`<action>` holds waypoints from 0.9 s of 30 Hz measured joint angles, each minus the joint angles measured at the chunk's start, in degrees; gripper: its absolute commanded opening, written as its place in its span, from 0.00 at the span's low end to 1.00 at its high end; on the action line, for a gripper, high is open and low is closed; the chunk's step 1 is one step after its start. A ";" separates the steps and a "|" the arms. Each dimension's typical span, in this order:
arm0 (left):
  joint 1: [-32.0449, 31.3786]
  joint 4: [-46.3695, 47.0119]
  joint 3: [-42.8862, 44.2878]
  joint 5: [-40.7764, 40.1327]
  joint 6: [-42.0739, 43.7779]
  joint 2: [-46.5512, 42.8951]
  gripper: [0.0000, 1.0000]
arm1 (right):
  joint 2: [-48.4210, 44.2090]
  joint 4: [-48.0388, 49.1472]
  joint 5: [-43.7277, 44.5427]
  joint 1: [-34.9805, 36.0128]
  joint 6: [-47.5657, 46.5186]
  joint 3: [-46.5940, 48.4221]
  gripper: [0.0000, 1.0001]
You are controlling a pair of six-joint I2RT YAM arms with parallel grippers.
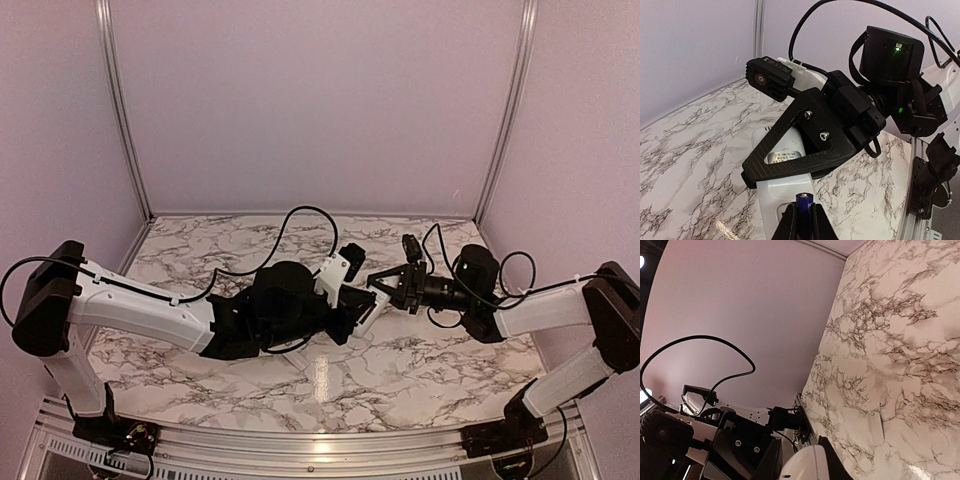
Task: Load the batteries into the remote control
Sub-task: Place the battery in the battery compartment.
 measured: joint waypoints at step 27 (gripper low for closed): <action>-0.28 9.01 -4.20 0.46 1.46 0.66 0.00 | 1.07 6.40 0.20 0.00 5.18 -1.05 0.00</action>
